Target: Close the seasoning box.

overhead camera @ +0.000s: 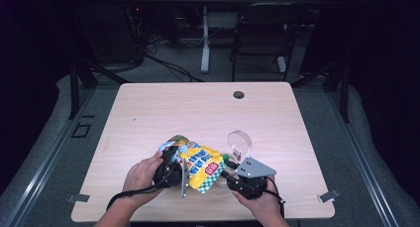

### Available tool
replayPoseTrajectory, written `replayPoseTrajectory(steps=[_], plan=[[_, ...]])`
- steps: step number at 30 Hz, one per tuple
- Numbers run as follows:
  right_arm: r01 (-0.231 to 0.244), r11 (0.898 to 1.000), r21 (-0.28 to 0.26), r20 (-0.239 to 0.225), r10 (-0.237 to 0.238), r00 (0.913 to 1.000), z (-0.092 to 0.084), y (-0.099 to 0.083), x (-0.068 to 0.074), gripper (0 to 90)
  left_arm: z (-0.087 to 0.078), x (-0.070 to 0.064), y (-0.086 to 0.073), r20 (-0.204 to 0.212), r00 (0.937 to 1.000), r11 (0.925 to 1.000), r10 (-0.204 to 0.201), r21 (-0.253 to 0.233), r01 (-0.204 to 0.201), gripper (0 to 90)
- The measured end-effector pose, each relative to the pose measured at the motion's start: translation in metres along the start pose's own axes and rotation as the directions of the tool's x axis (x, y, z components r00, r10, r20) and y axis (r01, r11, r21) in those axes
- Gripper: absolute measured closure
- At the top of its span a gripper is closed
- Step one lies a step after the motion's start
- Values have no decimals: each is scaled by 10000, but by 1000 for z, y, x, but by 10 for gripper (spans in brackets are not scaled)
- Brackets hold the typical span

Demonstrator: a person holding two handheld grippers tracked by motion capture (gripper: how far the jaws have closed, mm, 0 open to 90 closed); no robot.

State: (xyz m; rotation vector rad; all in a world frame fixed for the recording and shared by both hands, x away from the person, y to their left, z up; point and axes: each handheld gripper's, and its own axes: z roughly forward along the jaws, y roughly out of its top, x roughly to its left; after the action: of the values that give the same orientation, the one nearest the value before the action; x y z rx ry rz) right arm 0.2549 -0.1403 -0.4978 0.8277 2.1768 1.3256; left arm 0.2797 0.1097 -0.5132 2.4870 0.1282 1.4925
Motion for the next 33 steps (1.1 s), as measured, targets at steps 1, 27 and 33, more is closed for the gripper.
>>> replayPoseTrajectory(steps=[1, 27, 33], plan=[[-28, 10000, -21, 9, 28, 10000, 0, 0, 0, 673, 0, 0, 0, 22, 10000, 10000, 19, -19, -19, 613], [-72, 10000, -19, 113, 72, 9999, 3, 0, 2, 699, -3, 1, 0, -325, 9985, 9990, 439, 123, -435, 614], [-109, 9999, -61, 125, 110, 9999, 4, 0, 2, 706, -4, 2, 1, -498, 9973, 9984, 546, 158, -539, 614]])
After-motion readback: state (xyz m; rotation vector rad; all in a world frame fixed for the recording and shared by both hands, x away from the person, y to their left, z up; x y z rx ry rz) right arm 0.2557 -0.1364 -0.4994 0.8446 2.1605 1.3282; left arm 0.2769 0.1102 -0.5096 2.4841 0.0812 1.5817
